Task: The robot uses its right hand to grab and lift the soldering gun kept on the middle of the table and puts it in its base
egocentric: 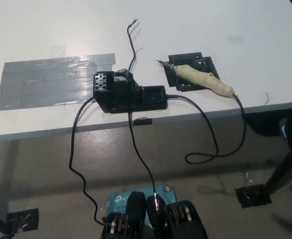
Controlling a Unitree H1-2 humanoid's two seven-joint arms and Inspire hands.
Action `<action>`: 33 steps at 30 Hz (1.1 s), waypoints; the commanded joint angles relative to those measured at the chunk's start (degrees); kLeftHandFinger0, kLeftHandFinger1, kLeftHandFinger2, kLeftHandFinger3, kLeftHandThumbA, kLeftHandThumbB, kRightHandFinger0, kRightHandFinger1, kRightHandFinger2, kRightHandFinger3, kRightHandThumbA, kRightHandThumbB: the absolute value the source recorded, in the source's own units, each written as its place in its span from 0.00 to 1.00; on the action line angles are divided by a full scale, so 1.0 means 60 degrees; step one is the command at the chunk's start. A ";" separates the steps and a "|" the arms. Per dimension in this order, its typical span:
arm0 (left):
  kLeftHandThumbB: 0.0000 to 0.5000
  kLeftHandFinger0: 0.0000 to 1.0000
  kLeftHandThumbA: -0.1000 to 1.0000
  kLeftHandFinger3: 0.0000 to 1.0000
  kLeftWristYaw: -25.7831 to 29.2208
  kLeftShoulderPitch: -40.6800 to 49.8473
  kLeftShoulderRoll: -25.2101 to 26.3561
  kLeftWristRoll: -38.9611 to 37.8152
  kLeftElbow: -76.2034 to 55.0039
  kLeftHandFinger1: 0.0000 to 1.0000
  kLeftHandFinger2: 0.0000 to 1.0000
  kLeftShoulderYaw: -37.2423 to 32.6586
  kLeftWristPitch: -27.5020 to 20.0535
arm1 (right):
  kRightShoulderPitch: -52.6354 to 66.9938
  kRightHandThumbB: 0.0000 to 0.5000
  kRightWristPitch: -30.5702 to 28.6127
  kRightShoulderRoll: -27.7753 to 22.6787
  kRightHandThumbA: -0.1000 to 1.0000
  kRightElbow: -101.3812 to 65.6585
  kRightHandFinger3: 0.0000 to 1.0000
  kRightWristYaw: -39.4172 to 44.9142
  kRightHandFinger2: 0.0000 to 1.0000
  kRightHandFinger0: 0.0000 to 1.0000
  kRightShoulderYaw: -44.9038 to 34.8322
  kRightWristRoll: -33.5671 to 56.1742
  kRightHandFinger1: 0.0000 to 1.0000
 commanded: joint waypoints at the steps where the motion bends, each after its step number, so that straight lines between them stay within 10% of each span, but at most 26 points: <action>1: 1.00 0.00 0.46 0.64 -0.0298 0.0007 0.0279 -0.0184 -0.0189 0.20 0.44 -0.0020 0.0100 | -0.2131 0.24 0.0932 -0.0153 0.93 -0.0853 1.00 -0.0137 1.00 1.00 0.0333 -0.1139 1.00; 8: 1.00 0.00 0.46 0.62 -0.0351 0.0013 0.0313 -0.0130 -0.0261 0.20 0.42 -0.0174 0.0065 | -0.4709 0.28 0.1362 0.0124 0.74 0.0118 1.00 -0.0023 1.00 1.00 0.1198 -0.1765 1.00; 11: 1.00 0.00 0.47 0.60 -0.0447 -0.0003 0.0342 -0.0094 -0.0218 0.19 0.40 -0.0297 -0.0037 | -0.5746 0.23 0.0118 0.0584 0.49 0.1868 1.00 -0.0390 1.00 1.00 0.1513 -0.1754 1.00; 33: 1.00 0.02 0.50 0.58 -0.0889 -0.0156 0.0619 0.0329 0.0130 0.20 0.41 -0.1127 -0.0672 | -0.8921 0.41 0.0409 0.1632 0.57 0.9006 1.00 0.0023 1.00 1.00 0.4034 -0.2959 1.00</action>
